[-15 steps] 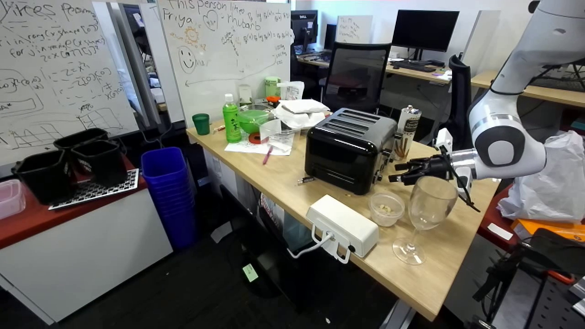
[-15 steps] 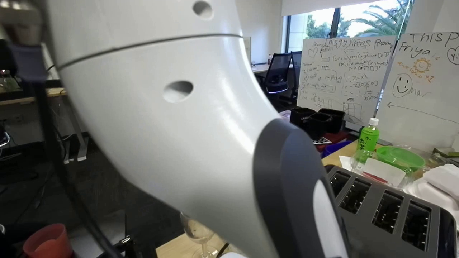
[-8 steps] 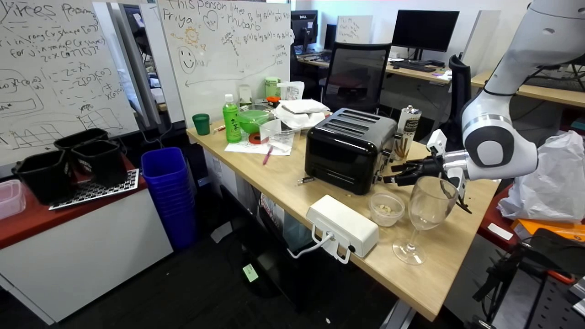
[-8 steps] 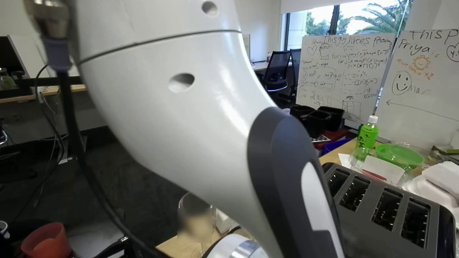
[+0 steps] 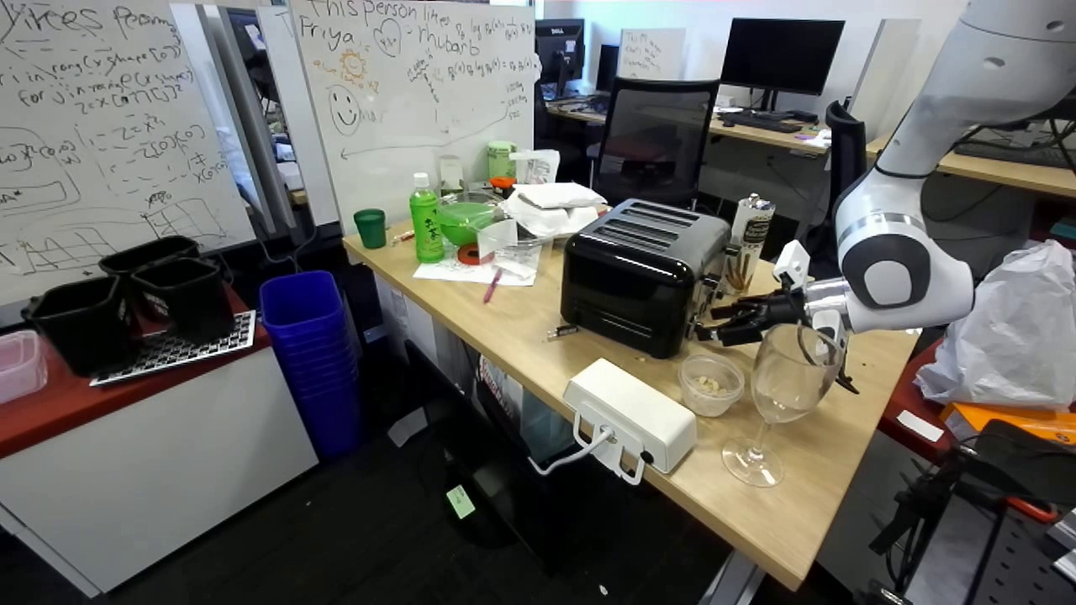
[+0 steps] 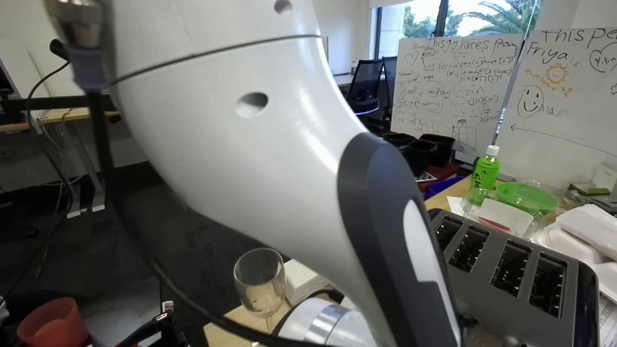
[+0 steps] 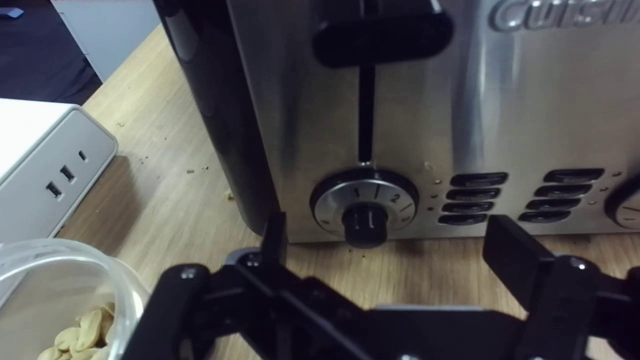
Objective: Turn the knob on the toaster clockwise
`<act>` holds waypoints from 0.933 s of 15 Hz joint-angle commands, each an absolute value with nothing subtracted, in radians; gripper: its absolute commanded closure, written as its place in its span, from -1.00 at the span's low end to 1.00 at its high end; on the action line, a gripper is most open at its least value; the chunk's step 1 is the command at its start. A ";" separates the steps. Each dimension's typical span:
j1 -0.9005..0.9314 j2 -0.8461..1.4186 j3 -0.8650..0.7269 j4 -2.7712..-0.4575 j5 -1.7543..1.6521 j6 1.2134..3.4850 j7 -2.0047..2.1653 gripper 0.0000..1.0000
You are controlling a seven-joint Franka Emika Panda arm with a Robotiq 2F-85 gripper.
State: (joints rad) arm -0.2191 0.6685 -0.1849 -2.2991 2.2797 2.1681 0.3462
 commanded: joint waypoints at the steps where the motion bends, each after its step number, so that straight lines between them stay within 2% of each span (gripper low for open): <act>1: -0.204 0.692 -0.177 -2.268 2.283 2.211 0.336 -1.00; 3: -0.204 0.692 -0.177 -2.267 2.284 2.211 0.334 -0.98; 4: -0.204 0.691 -0.177 -2.269 2.282 2.211 0.332 -0.62; 14: -0.201 0.699 -0.173 -2.268 2.262 2.220 0.343 0.72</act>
